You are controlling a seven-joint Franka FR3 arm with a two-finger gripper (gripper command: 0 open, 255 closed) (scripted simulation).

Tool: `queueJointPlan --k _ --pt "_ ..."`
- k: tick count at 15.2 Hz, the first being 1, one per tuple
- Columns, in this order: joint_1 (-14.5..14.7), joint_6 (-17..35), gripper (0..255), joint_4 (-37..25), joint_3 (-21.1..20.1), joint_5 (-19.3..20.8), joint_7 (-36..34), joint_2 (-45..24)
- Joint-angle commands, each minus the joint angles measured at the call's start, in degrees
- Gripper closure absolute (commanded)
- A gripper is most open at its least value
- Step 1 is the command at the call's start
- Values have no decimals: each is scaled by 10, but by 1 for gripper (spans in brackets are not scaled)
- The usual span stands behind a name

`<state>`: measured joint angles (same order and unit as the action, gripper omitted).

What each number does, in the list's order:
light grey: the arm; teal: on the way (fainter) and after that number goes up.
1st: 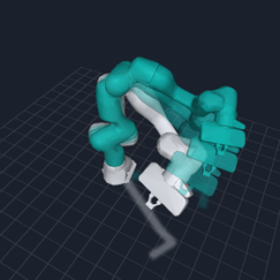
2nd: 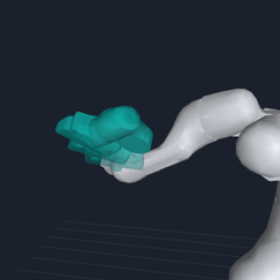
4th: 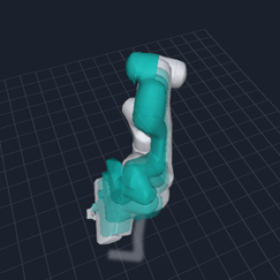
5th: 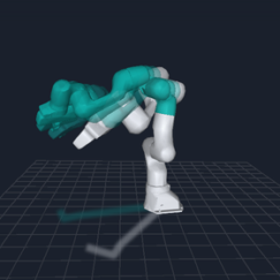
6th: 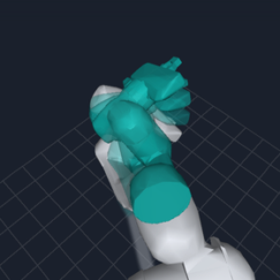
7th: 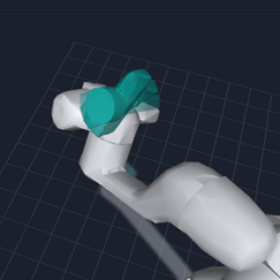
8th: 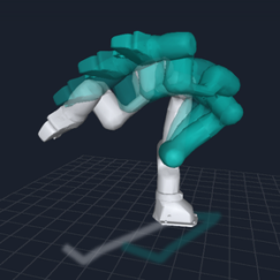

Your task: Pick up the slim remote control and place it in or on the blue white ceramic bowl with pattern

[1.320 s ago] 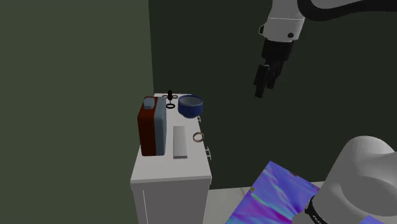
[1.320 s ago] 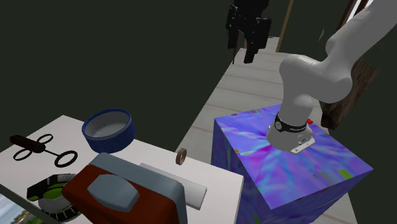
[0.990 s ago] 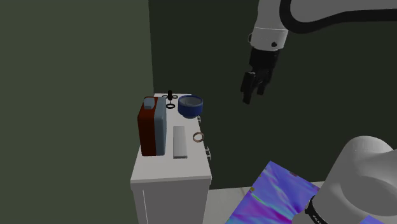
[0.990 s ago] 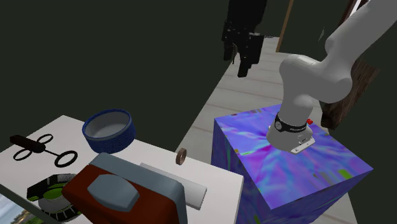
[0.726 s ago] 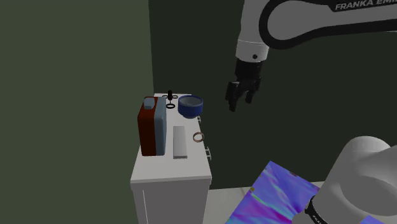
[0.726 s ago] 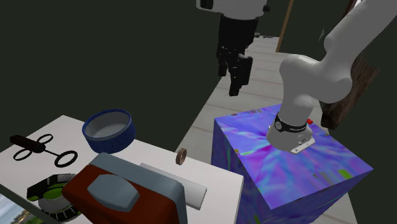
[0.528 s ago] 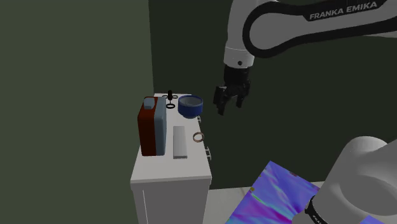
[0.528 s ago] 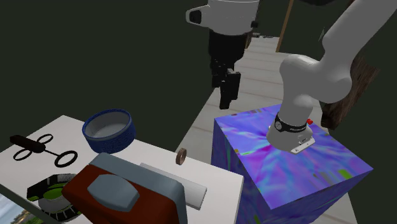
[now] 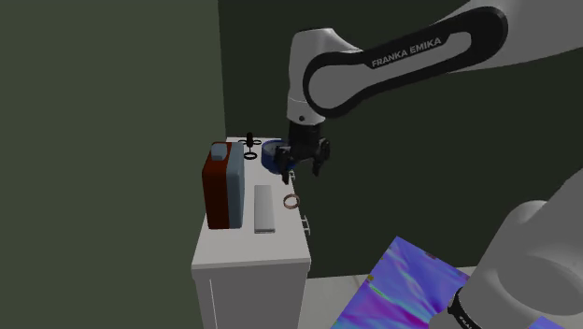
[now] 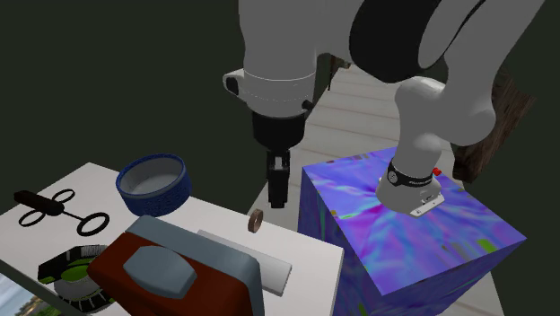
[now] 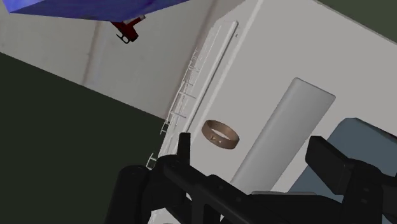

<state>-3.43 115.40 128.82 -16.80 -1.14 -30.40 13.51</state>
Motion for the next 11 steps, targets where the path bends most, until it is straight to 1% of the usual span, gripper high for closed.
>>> queueJointPlan --k 1,5,9,10,11 --pt "-3 27 0 -14 -8 7 -32 -42" --pt "-5 63 0 -65 -20 32 -99 -133" --pt "2 88 0 -129 -20 61 -163 -227" --pt "4 91 0 -139 -19 64 -171 -240" --pt "5 98 0 -136 -18 66 -172 -244"
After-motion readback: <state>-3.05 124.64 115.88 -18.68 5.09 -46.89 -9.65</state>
